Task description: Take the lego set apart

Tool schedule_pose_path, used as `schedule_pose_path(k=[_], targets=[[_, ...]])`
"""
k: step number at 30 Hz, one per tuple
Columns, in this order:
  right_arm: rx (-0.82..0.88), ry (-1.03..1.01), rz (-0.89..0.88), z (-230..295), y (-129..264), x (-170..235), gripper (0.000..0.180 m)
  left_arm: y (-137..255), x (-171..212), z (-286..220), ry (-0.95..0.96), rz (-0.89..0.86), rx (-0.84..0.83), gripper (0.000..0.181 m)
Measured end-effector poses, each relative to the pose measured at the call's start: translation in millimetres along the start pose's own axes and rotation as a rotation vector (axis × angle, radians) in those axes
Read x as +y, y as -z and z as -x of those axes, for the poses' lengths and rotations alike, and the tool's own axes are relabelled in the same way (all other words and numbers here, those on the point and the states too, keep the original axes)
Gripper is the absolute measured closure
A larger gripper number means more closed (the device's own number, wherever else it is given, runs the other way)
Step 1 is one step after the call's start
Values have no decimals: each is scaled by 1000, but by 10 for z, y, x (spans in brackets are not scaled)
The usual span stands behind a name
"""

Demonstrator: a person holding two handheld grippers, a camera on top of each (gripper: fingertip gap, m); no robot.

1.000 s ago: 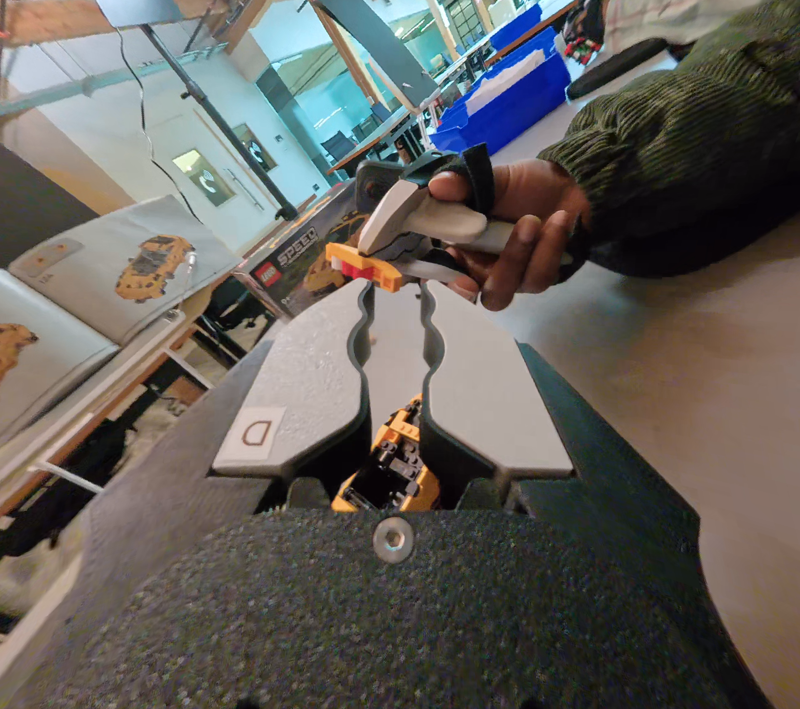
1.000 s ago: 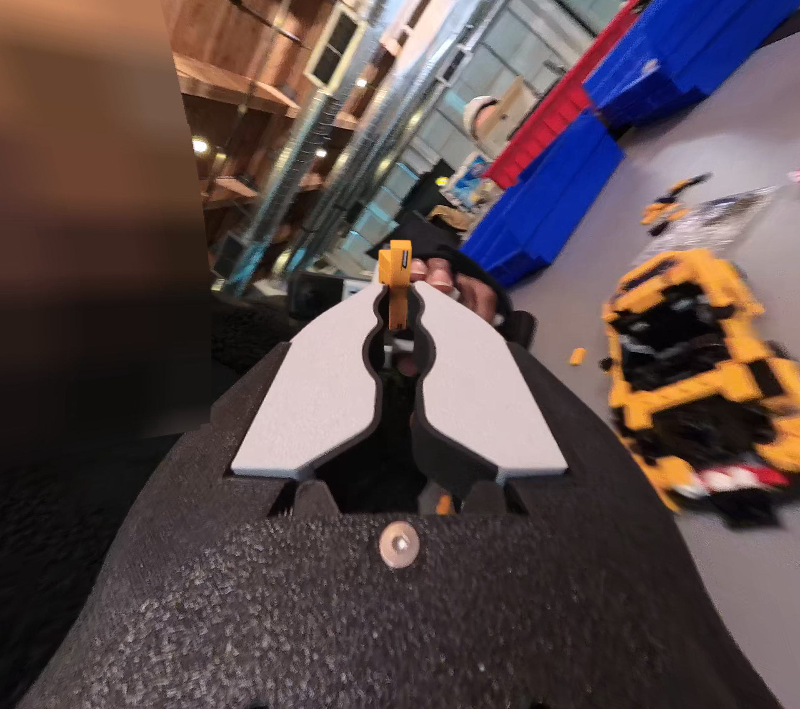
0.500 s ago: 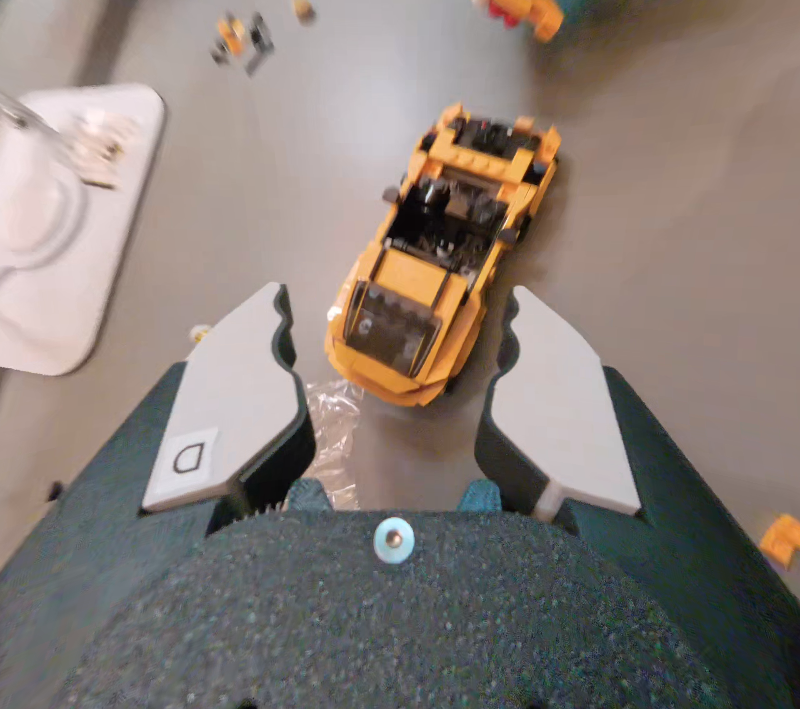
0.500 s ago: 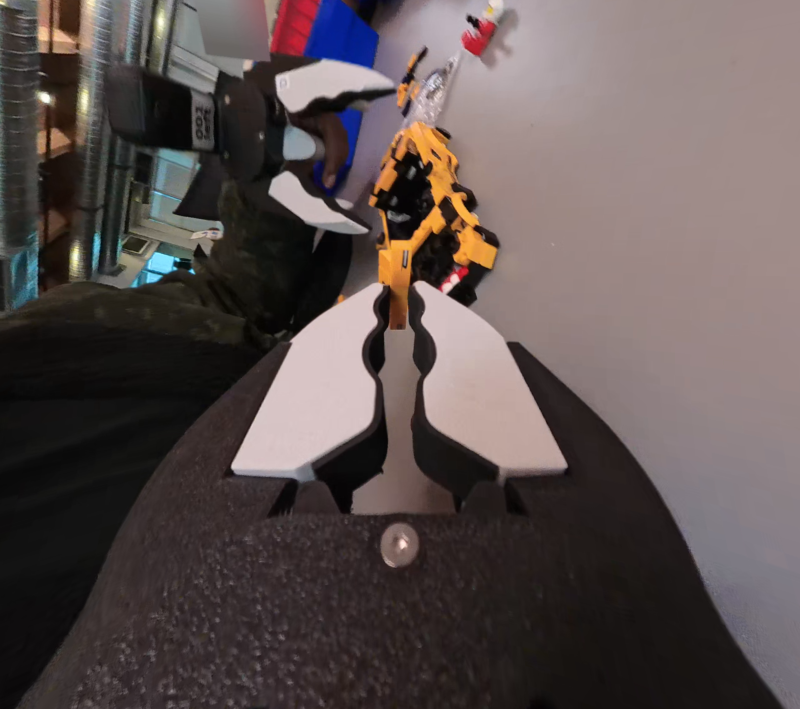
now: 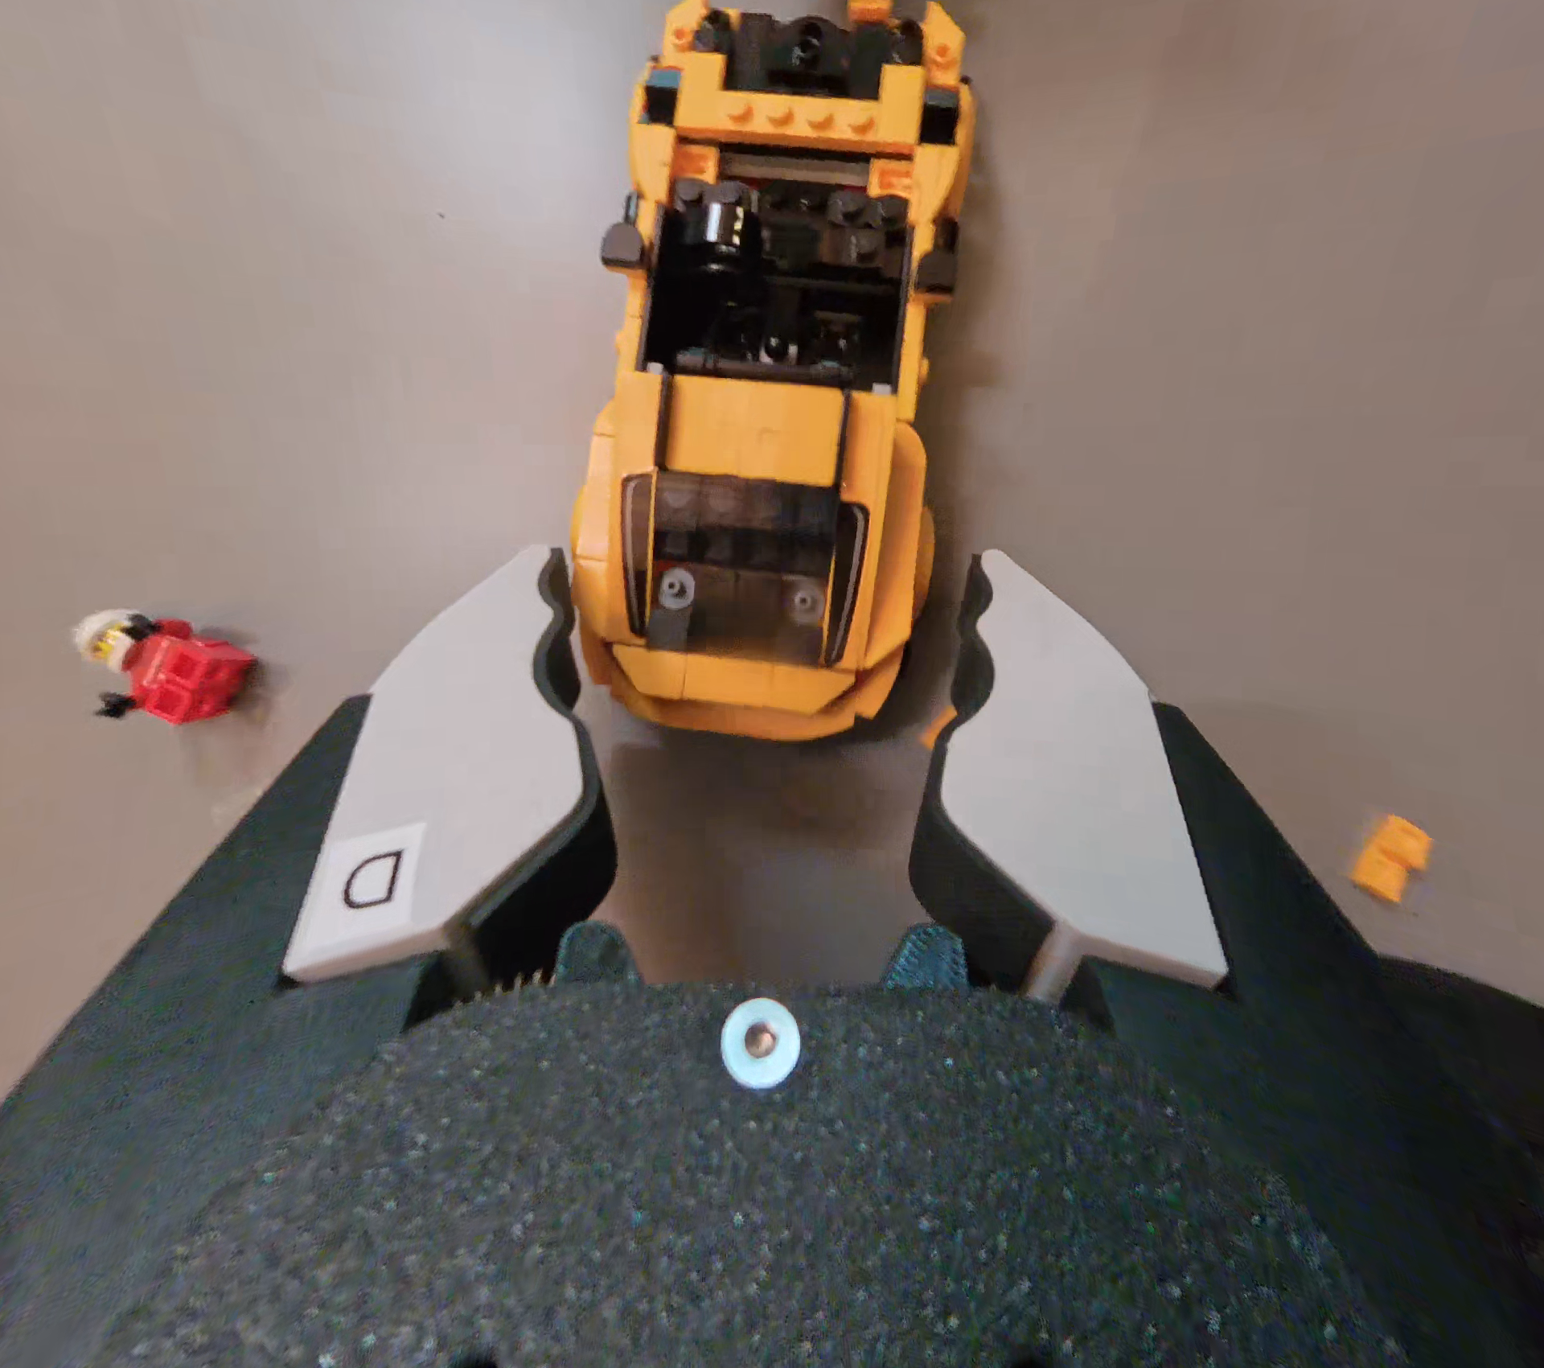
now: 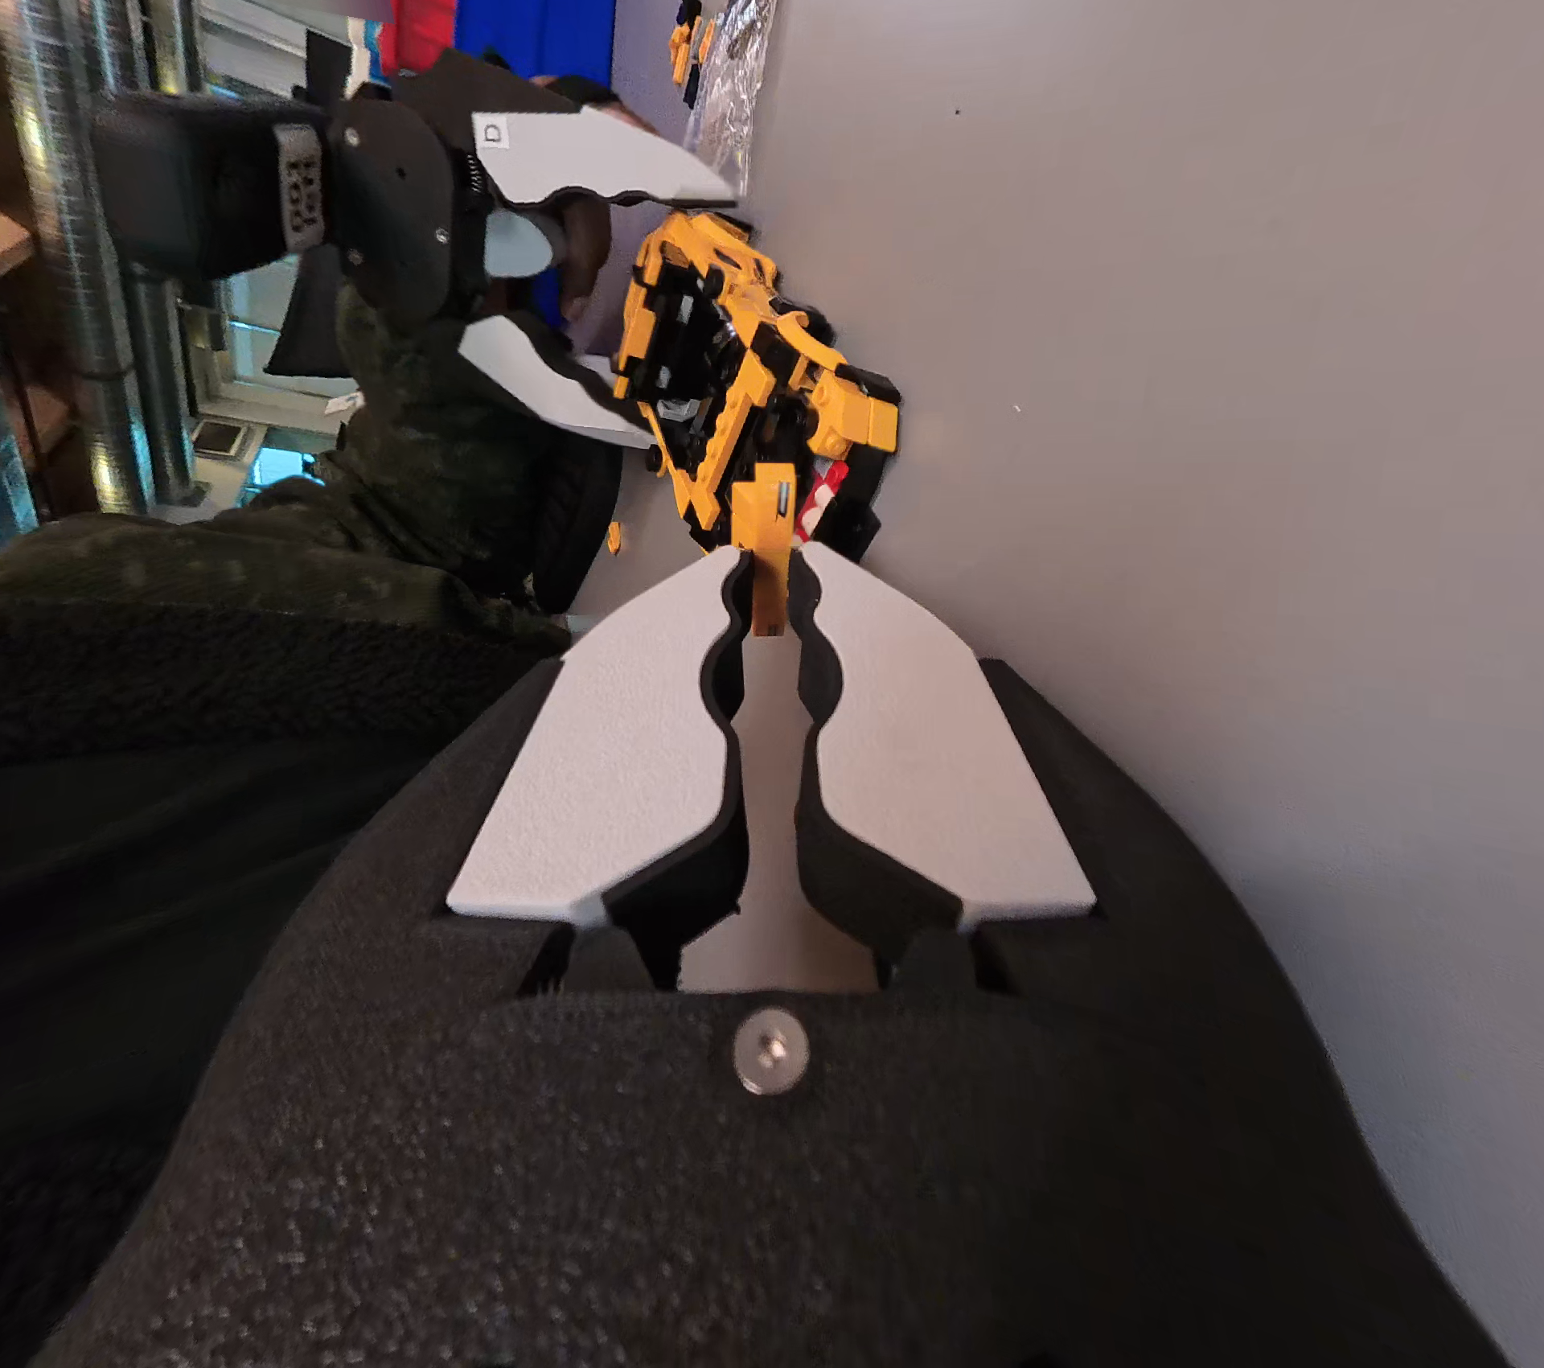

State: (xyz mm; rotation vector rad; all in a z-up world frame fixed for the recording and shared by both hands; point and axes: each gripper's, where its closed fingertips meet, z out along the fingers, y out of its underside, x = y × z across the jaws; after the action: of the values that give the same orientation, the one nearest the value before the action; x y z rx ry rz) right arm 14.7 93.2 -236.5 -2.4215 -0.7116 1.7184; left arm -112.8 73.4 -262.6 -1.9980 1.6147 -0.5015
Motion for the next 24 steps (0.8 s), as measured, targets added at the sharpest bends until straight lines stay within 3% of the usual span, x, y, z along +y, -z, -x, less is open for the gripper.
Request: schedule_pose_path(k=[2,4,7,10,16,20,24], targets=[[10,6,21,-11,-5,16,172,88,28,-116,38,3,80,96],[22,8,36,-32,-2,13,172,156,7,-55,31,-23,55,103],[45,11,64,-75,-1,-4,172,116,-2,-28,66,-16,63,96],[55,-2,98,-104,-12,-15,172,46,-4,-88,31,12,67,105],[39,-43,189,-112,-43,33,172,137,-28,-228,57,22,127,102],[43,-56,224,-116,-63,58,172,317,-253,-78,57,-83,83,115],[41,-58,230,-111,-92,44,172,232,-584,90,-21,-111,23,127]])
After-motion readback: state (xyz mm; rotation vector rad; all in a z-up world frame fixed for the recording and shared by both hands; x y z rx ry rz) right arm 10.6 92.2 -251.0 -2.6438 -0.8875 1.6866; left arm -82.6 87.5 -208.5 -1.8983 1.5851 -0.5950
